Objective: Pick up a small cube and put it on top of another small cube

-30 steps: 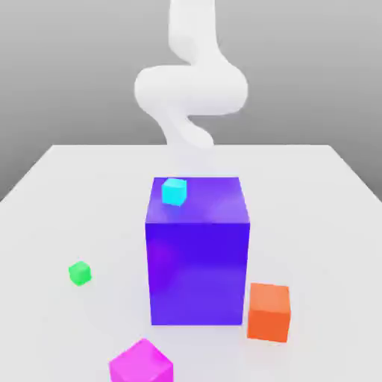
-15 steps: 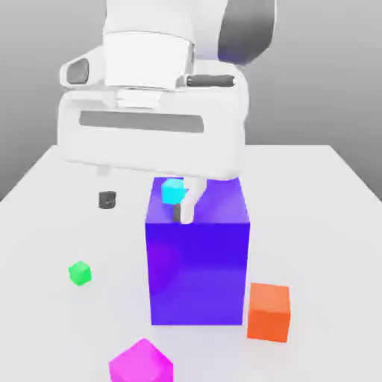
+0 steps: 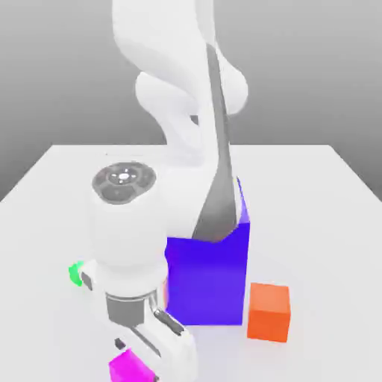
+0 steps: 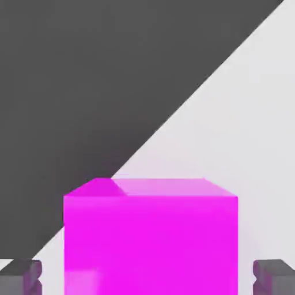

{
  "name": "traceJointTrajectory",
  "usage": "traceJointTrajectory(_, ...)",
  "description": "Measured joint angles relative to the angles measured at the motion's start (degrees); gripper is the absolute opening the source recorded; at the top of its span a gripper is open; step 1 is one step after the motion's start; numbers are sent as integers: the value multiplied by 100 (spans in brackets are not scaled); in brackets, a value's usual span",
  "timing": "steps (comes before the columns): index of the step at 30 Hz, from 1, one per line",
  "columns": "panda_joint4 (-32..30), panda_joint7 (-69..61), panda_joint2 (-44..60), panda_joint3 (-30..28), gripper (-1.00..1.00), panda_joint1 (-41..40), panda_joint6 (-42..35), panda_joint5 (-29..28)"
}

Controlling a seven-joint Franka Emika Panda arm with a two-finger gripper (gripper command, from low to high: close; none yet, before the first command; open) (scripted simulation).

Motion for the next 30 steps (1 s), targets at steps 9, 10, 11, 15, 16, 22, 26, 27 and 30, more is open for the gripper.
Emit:
traceJointTrajectory(9, -82, -23, -514, 28, -100, -21, -428, 35)
traceJointTrajectory(10, -115, -32, -713, 36, -100, -28, -595, 48)
traceJointTrajectory(11, -224, -15, -908, -21, -100, -71, -682, 38)
traceJointTrajectory(15, -990, 195, -1671, -509, -100, -431, -682, -129)
traceJointTrajectory(16, -1195, 257, -1864, -637, -100, -541, -668, -181)
traceJointTrajectory(22, -2437, 595, -3025, -1099, -100, -1622, -574, -442)
traceJointTrajectory(26, -3194, 718, -3663, -1427, -100, -2028, -447, -484)
traceJointTrajectory(27, -3253, 695, -3583, -1471, -100, -2041, -307, -439)
traceJointTrajectory(30, -3288, 525, -3071, -1536, -100, -1969, 233, -183)
